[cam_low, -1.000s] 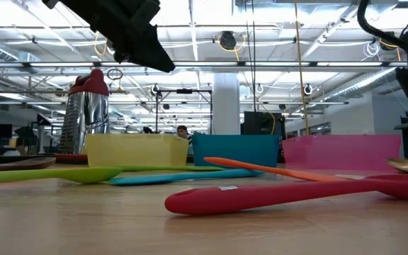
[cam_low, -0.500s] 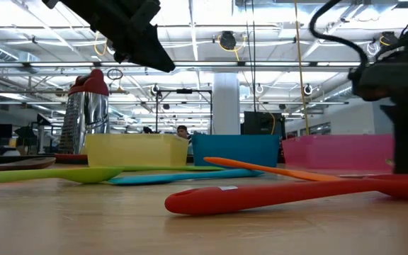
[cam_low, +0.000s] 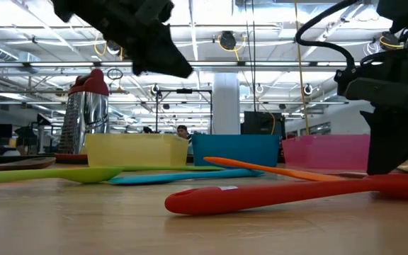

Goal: Pick & Place Kitchen Items
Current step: Put the bronze knife into the yellow bin

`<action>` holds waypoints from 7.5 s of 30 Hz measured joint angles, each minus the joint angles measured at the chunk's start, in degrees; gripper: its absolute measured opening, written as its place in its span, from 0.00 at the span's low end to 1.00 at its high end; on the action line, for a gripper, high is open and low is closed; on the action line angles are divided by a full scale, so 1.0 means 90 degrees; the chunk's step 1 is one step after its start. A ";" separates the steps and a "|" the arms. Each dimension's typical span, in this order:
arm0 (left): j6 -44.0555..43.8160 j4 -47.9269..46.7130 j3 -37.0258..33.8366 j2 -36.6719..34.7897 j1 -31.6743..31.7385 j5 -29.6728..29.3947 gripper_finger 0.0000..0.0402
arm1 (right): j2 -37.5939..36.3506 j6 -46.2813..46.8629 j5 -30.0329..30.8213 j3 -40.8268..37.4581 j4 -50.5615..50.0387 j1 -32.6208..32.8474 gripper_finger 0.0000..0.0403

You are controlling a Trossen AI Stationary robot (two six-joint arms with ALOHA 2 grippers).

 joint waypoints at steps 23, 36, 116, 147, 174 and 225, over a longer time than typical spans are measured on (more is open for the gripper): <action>0.1059 0.3533 0.1395 0.3183 0.0488 0.2499 0.22 | -0.0009 0.0099 0.1300 -0.0648 0.1148 0.1132 0.22; 0.1250 0.2291 0.2180 0.3180 0.0763 0.2536 0.22 | 0.1211 0.0446 0.2548 -0.0327 0.1339 0.1684 0.22; 0.3633 0.0774 0.3903 0.5043 0.0836 0.4364 0.57 | 0.2506 0.1741 0.4061 0.0211 0.1210 0.2243 0.12; 0.3286 0.1686 0.3899 0.5798 0.0879 0.4364 0.59 | 0.2528 0.0685 0.4682 0.0211 0.1855 0.1855 0.12; 0.3076 0.1074 0.4084 0.5793 0.0976 0.4516 0.36 | 0.2489 -0.0168 0.5009 0.0209 0.2661 0.1563 0.13; 0.3707 0.1059 0.4071 0.5788 0.0889 0.4447 0.12 | 0.1885 -0.3027 0.4967 0.0202 0.3749 0.1004 0.15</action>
